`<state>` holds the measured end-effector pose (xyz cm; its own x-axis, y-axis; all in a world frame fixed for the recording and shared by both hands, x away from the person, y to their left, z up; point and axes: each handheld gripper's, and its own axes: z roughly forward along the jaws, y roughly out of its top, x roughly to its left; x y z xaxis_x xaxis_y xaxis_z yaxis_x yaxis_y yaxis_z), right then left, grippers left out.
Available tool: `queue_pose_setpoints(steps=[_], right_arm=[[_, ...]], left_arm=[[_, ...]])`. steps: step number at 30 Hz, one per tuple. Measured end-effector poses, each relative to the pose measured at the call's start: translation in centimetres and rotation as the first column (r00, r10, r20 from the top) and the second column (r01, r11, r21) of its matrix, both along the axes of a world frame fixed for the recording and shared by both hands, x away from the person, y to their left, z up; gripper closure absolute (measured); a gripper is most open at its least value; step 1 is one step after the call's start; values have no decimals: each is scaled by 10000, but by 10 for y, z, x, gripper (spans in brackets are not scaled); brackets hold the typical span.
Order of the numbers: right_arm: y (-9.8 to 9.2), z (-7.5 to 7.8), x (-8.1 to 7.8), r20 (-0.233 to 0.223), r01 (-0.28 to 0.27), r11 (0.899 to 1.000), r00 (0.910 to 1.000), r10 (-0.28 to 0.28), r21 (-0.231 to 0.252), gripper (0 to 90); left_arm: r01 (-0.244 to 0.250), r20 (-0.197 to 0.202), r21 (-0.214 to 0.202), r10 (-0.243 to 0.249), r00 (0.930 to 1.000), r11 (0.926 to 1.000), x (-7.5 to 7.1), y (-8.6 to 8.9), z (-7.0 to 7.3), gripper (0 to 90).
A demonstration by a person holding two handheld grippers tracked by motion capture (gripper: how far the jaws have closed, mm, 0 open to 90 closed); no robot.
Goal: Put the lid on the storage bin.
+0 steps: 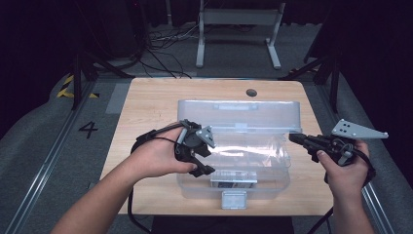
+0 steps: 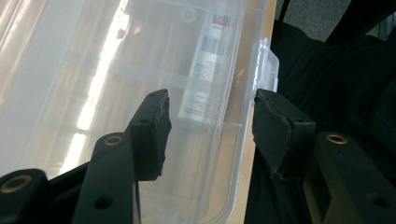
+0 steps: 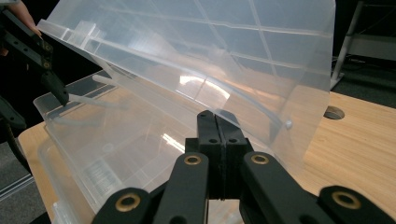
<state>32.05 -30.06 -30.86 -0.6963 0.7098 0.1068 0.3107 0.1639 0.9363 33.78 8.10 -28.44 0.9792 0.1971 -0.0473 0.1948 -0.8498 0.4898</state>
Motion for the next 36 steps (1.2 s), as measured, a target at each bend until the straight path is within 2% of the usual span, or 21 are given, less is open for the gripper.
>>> queue_pose_setpoints(steps=[8, 10, 12, 14, 17, 22, 25, 28, 30, 31, 32, 33, 34, 36], right_arm=[[0, 0, -2, -3, 32, 10000, 10000, -32, -78, 900], [0, 0, -2, -6, 55, 9999, 10000, -55, -105, 900], [0, 0, -2, -20, 34, 9999, 10000, -34, -122, 900], [0, 0, -2, -26, 49, 9999, 10000, -50, -131, 900], [1, 0, -2, -21, 54, 9998, 10000, -54, -185, 900], [2, -1, -2, -75, 48, 9998, 10000, -49, -195, 900], [2, -1, -2, -88, 23, 9998, 10000, -25, -195, 900], [2, -1, -2, -115, 11, 9998, 9999, -13, -199, 900], [2, -2, -2, -112, 1, 9998, 9999, -3, -208, 900], [1, -2, -2, -118, 4, 9998, 9999, -6, -207, 900], [1, -2, -2, -120, 7, 9998, 9999, -9, -214, 900], [2, -1, -2, -127, 14, 9998, 9999, -17, -215, 900], [2, -1, -2, -125, 42, 9997, 9999, -44, -231, 900], [2, -2, -3, -137, 49, 9997, 9999, -52, -233, 900]], left_arm=[[-644, -27, -298, 643, 9979, 9975, -6, 34, -4, 473], [-807, -53, -490, 805, 9967, 9955, -7, 43, -5, 473], [-1127, -104, -1017, 1122, 9936, 9884, -7, 54, -5, 473], [-1278, -65, -1103, 1279, 9918, 9856, -6, 62, -6, 468], [-1651, -75, -1468, 1658, 9861, 9753, -6, 76, -8, 466], [-1954, -21, -1674, 1978, 9802, 9663, -4, 87, -14, 451], [-2055, 242, -1907, 2139, 9766, 9599, -2, 93, -20, 413], [-2316, 113, -2267, 2403, 9706, 9460, -1, 99, -22, 404], [-2600, -4, -2642, 2694, 9630, 9288, -1, 106, -24, 403], [-2685, 39, -2729, 2801, 9600, 9238, 0, 109, -25, 403], [-2822, 35, -2795, 2949, 9555, 9177, -1, 111, -26, 403], [-3037, -8, -2952, 3177, 9482, 9059, 0, 115, -27, 403], [-3165, -54, -2994, 3301, 9439, 9001, 0, 118, -28, 404], [-3501, -27, -3138, 3679, 9299, 8826, 2, 124, -30, 404]])
